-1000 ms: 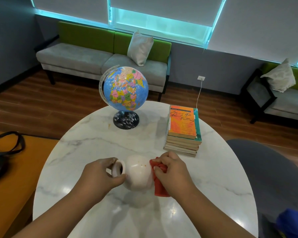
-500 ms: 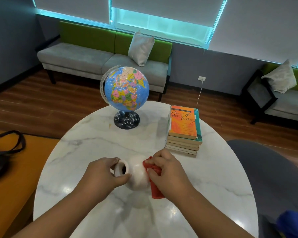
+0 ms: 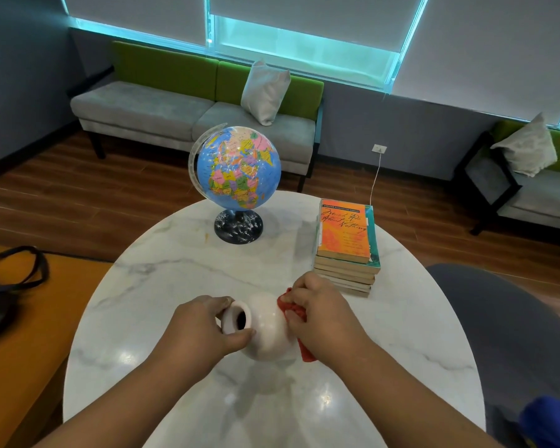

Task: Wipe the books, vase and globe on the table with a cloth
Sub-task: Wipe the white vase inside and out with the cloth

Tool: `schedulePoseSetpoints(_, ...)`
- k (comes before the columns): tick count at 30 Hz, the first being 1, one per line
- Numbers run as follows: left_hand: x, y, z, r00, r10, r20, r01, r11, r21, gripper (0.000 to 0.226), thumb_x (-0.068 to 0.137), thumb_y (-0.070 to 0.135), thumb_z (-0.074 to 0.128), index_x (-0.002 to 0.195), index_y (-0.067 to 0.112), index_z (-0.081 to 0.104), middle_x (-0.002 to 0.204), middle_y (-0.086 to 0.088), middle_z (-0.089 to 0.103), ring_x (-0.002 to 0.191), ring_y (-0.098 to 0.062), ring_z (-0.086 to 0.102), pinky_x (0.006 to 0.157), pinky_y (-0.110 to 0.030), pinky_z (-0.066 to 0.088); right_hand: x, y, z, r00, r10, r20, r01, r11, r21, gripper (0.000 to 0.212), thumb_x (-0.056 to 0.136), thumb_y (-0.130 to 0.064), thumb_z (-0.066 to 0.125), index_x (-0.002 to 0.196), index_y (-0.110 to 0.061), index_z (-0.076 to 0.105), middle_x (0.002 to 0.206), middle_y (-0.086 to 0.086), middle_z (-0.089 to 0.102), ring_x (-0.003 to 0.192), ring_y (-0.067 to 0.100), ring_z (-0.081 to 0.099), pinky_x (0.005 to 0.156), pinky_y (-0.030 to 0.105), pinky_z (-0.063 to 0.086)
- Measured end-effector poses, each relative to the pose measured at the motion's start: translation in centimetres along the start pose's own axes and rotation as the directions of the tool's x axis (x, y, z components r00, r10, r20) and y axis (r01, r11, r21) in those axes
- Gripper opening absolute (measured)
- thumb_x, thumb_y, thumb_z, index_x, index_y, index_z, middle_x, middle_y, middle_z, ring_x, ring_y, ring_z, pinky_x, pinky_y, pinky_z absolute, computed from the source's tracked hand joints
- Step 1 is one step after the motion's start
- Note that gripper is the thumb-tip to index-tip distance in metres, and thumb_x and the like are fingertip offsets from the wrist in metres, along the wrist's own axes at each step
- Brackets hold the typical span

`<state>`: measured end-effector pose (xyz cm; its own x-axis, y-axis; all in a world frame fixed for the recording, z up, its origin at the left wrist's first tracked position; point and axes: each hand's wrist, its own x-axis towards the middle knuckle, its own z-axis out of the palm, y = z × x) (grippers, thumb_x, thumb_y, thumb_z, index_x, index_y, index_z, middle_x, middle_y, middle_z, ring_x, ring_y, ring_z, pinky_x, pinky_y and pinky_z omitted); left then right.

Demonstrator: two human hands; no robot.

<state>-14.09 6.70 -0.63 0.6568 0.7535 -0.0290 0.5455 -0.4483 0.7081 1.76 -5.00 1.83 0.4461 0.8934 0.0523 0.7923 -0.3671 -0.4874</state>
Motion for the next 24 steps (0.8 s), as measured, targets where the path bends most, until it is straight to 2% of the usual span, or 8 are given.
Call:
schedulePoseSetpoints(4,0.0,0.0,-0.1,1.000,0.005,0.003,-0.005,1.000,0.013,0.043,0.068,0.038,0.081,0.104,0.017,0.070,0.088,0.011,0.062,0.074,-0.009,0.062,0.068,-0.017,0.046,-0.3,-0.9,-0.1,0.960,-0.257,0.113,0.270,0.956,-0.116,0.026,0.090,-0.020,0.058,0.113,-0.022,0.070,0.113,-0.007,0.055,0.102,0.021,0.043,0.085,0.033,0.045)
schedulePoseSetpoints(8,0.0,0.0,0.1,1.000,0.007,-0.009,-0.007,1.000,-0.002,0.049,0.067,0.039,0.082,0.109,0.018,0.069,0.090,0.012,0.060,0.076,-0.008,0.061,0.067,-0.014,0.044,1.0,-0.2,-1.3,0.988,-0.111,0.106,0.127,0.979,-0.161,0.028,0.095,-0.024,0.054,0.120,-0.026,0.067,0.116,-0.010,0.050,0.109,0.017,0.042,0.090,0.024,0.039)
schedulePoseSetpoints(11,0.1,0.2,0.3,1.000,0.005,0.004,-0.005,1.000,-0.014,0.055,0.063,0.047,0.080,0.109,0.019,0.069,0.089,0.012,0.060,0.076,-0.007,0.062,0.067,-0.015,0.045,1.6,-1.6,-0.9,0.983,-0.131,0.128,0.153,0.973,-0.174,0.028,0.093,-0.022,0.054,0.118,-0.022,0.067,0.117,-0.006,0.050,0.109,0.021,0.044,0.092,0.031,0.042)
schedulePoseSetpoints(14,0.1,0.3,0.2,1.000,0.001,0.005,-0.001,0.999,-0.046,0.070,0.048,0.065,0.065,0.102,0.021,0.071,0.088,0.010,0.062,0.074,-0.006,0.063,0.068,-0.018,0.047,1.1,-3.4,-0.4,0.972,-0.148,0.183,0.169,0.980,-0.105,0.031,0.088,-0.024,0.058,0.117,-0.021,0.067,0.117,-0.006,0.049,0.108,0.020,0.046,0.093,0.034,0.044)
schedulePoseSetpoints(17,0.1,-0.1,0.2,1.000,-0.021,0.001,0.021,0.999,-0.040,0.051,0.062,0.047,0.081,0.104,0.021,0.071,0.089,0.011,0.062,0.074,-0.006,0.063,0.066,-0.015,0.046,0.6,-3.2,-1.0,0.968,-0.080,0.240,0.102,0.991,-0.081,0.031,0.087,-0.029,0.060,0.117,-0.023,0.067,0.116,-0.008,0.047,0.104,0.015,0.051,0.093,0.029,0.045)
schedulePoseSetpoints(20,0.1,-0.4,0.3,1.000,-0.005,-0.006,0.004,0.999,-0.036,0.051,0.066,0.039,0.082,0.112,0.021,0.069,0.090,0.013,0.061,0.075,-0.006,0.063,0.065,-0.012,0.043,1.2,-2.5,-1.4,0.985,-0.016,0.173,0.031,0.996,-0.079,0.028,0.088,-0.024,0.060,0.115,-0.026,0.069,0.116,-0.010,0.048,0.104,0.012,0.052,0.088,0.019,0.041)
schedulePoseSetpoints(22,0.1,-0.1,0.5,1.000,-0.007,0.002,0.007,0.999,-0.036,0.050,0.066,0.039,0.082,0.111,0.020,0.070,0.091,0.011,0.062,0.077,-0.007,0.062,0.066,-0.013,0.044,1.6,-2.7,-1.1,0.990,-0.037,0.138,0.052,0.993,-0.107,0.029,0.088,-0.023,0.059,0.116,-0.026,0.068,0.117,-0.009,0.047,0.107,0.016,0.050,0.090,0.022,0.041)
schedulePoseSetpoints(24,0.3,0.0,0.5,1.000,-0.024,-0.006,0.023,0.999,-0.043,0.047,0.065,0.041,0.082,0.107,0.022,0.070,0.092,0.010,0.063,0.077,-0.007,0.063,0.066,-0.015,0.045,1.2,-3.3,-0.3,0.979,-0.087,0.182,0.106,0.990,-0.096,0.030,0.088,-0.023,0.060,0.116,-0.024,0.068,0.117,-0.008,0.047,0.108,0.018,0.047,0.094,0.029,0.042)
